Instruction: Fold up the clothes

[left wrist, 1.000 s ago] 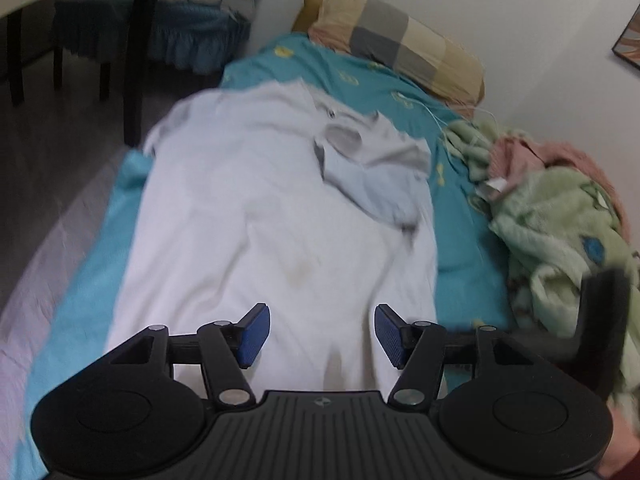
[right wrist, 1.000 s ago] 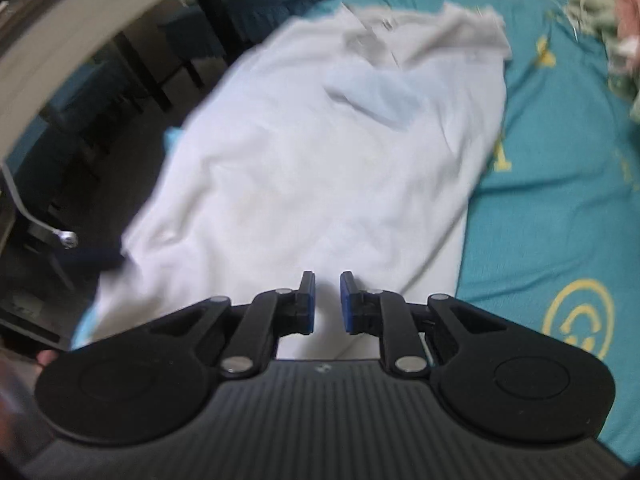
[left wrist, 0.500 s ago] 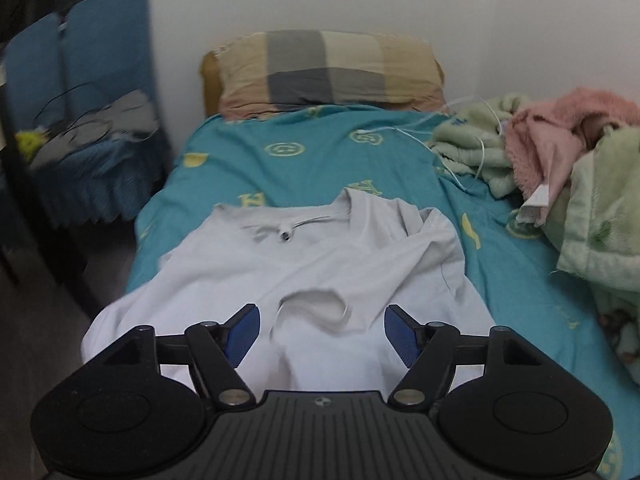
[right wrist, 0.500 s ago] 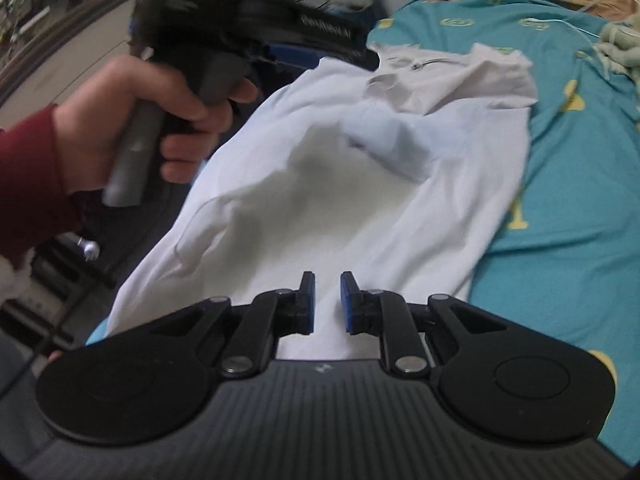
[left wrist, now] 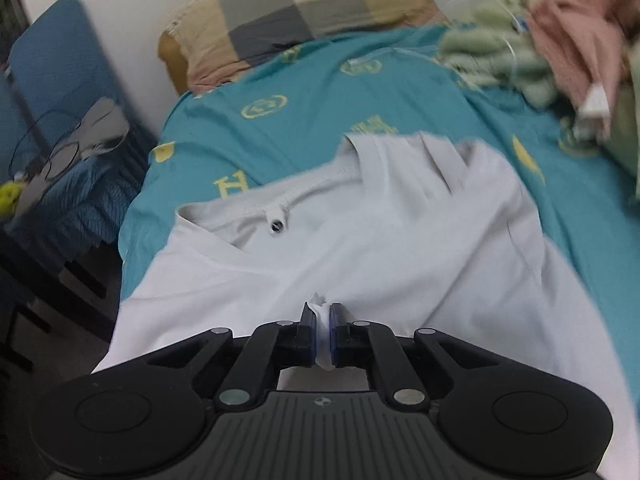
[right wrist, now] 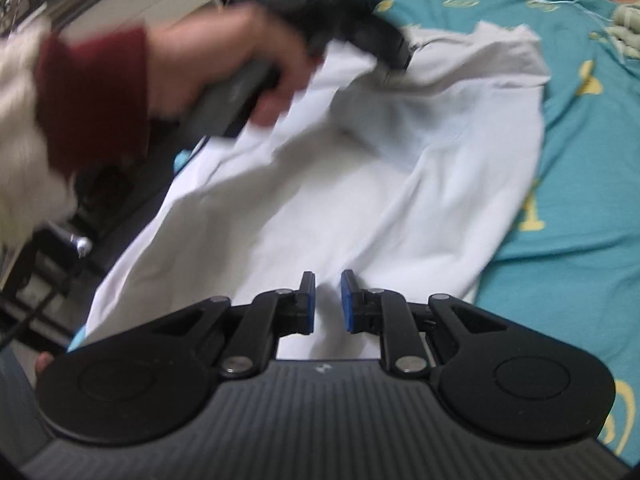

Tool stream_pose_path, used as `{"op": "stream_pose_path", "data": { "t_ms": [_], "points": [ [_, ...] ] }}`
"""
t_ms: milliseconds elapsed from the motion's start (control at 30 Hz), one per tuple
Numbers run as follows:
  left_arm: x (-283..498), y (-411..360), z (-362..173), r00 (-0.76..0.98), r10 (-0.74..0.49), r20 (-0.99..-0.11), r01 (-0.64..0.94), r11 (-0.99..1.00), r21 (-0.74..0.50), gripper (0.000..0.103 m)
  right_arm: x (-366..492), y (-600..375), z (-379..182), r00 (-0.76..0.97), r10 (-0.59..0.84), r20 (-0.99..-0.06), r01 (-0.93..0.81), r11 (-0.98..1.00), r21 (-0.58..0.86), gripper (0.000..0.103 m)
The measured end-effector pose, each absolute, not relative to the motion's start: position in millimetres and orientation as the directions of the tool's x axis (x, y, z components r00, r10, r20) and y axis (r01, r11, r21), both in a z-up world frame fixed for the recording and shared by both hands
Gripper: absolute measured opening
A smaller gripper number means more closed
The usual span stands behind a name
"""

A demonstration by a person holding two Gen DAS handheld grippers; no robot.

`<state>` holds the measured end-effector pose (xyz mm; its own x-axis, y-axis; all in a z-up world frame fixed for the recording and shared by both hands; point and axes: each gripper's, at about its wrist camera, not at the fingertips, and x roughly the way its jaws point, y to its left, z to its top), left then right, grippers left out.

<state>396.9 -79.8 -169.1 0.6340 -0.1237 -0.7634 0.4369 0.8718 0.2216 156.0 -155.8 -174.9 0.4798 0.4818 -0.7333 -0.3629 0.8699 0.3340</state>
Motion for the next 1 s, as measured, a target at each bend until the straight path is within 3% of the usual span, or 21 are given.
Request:
{"op": "stream_pose_path", "data": {
  "t_ms": [233,500,633,733,800,1000],
  "points": [
    [441,-53,-125,0.684,-0.067,-0.726,0.234,0.963,0.132,0.004,147,-135,-180,0.442,0.460,-0.770,-0.416,0.866,0.278,0.017],
    [489,-29,-156,0.662,0.061,-0.747,0.066,0.988,0.140,0.004,147,-130,-184,0.436,0.457,-0.775,-0.440,0.860,0.259,0.017],
    [490,-15,-182,0.646,0.023,-0.763,0.064,0.994,0.084,0.007,149,-133,-187,0.436,0.480,-0.762,-0.446,0.850,0.280,0.017],
    [474,0,-177,0.656,-0.034,-0.754,0.081,0.996,0.025,0.014,153,-142,-188,0.431,0.509,-0.745,-0.436,0.841,0.322,0.017],
    [457,12,-169,0.659,-0.079,-0.748,0.090,0.996,-0.026,0.032,157,-146,-187,0.432,0.523,-0.735,-0.429,0.836,0.343,0.016],
    [372,93,-129,0.686,-0.188,-0.703,0.013,0.969,-0.246,0.069,151,-145,-172,0.501,0.504,-0.703,-0.445,0.847,0.290,0.017]
  ]
}}
